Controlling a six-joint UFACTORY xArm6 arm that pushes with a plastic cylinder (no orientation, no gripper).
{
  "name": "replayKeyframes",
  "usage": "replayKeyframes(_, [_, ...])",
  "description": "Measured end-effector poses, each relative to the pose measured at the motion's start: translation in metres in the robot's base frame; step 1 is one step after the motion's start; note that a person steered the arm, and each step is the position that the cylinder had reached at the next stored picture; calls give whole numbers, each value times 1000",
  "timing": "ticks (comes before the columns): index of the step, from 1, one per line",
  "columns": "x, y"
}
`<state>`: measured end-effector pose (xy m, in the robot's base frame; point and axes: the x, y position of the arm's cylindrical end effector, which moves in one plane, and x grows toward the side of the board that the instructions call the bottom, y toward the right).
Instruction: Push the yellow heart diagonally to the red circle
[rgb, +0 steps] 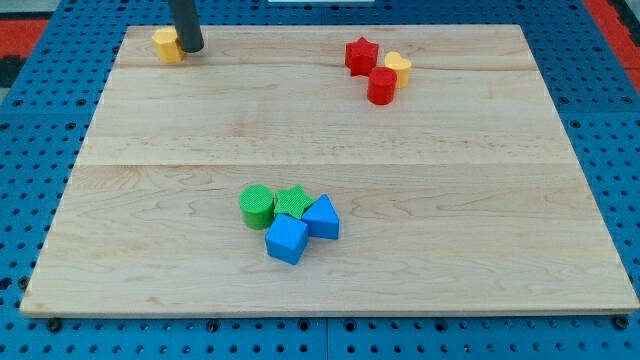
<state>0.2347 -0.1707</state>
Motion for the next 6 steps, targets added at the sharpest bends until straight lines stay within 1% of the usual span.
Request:
replayKeyframes(2, [60,201])
replayKeyframes(3, [7,168])
replayKeyframes(4, [-22,216])
replayKeyframes(5, [38,268])
replayKeyframes(6, [61,305])
